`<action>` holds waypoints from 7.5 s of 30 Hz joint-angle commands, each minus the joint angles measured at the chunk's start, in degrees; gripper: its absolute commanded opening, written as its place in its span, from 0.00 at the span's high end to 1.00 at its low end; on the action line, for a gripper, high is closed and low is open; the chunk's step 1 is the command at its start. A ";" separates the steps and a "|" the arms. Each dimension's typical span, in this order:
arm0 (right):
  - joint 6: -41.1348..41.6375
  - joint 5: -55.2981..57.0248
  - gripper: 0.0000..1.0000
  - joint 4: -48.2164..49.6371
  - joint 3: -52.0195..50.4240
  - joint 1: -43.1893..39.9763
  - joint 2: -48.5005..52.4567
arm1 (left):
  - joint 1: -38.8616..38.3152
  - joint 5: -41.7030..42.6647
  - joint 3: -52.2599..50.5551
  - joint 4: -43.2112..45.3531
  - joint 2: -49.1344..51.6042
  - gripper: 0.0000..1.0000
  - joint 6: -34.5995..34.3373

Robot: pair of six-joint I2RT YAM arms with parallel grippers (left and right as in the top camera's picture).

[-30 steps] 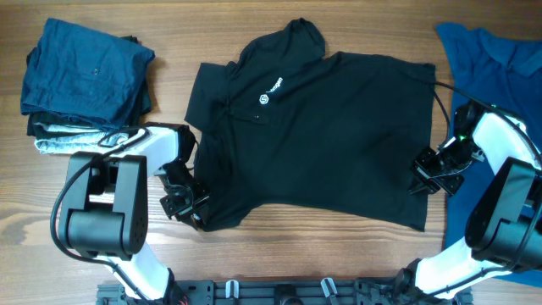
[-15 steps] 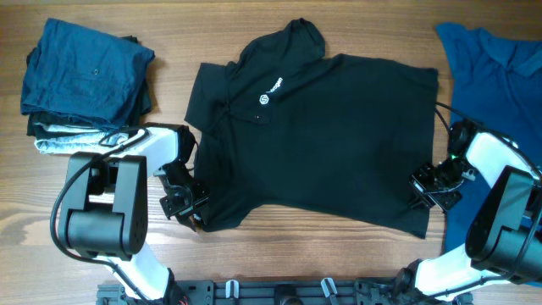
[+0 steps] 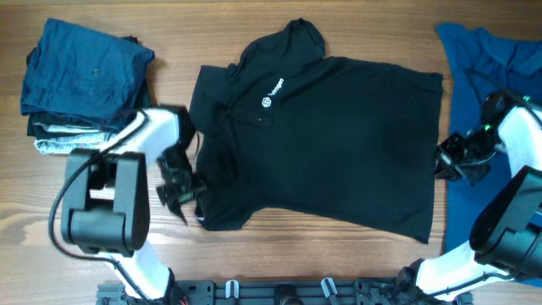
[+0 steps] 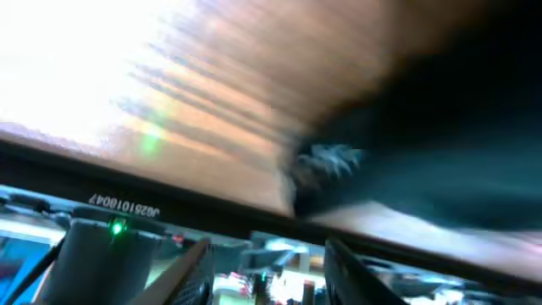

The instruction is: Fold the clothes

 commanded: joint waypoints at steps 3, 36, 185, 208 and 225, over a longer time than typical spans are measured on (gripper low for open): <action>-9.86 -8.76 0.83 -2.03 10.60 0.70 0.26 | -0.66 -0.70 32.57 -5.25 -5.38 0.47 2.56; -14.88 4.90 0.80 22.99 29.94 11.85 23.12 | -14.78 -3.78 69.55 60.61 47.50 0.96 26.29; 37.44 13.70 0.96 9.77 -20.04 11.52 -30.47 | -2.08 -2.29 3.82 23.02 -20.63 0.96 6.62; 37.55 17.68 0.95 36.26 -19.91 11.50 -12.41 | -8.11 -5.99 5.90 54.51 -9.86 0.96 7.17; 39.15 22.67 0.92 45.24 -19.91 11.50 -8.57 | -12.96 -15.80 9.31 63.01 -0.28 0.96 10.16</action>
